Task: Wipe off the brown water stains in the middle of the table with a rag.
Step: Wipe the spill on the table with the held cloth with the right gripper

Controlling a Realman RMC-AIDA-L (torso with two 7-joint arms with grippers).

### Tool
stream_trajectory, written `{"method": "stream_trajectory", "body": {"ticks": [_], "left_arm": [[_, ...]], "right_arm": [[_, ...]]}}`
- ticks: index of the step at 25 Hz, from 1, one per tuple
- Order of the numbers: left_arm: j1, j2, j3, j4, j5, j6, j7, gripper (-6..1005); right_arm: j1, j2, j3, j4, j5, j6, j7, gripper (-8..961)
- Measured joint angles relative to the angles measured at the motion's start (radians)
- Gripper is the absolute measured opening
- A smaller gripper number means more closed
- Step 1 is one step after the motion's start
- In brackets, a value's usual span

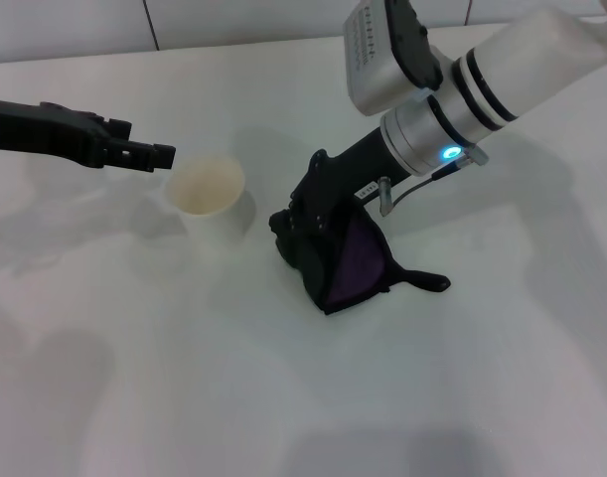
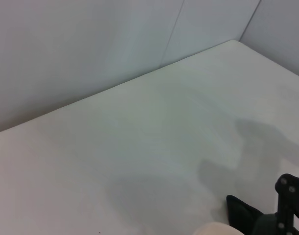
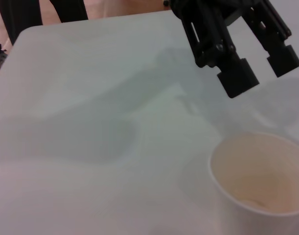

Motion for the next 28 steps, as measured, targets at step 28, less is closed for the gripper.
{"method": "stream_trajectory", "body": {"ticks": [28], "left_arm": [[0.001,-0.002,0.000,0.000,0.002,0.000,-0.003,890]], "right_arm": [[0.001,-0.002,-0.002,-0.030,-0.010,0.234,0.015,25]]}}
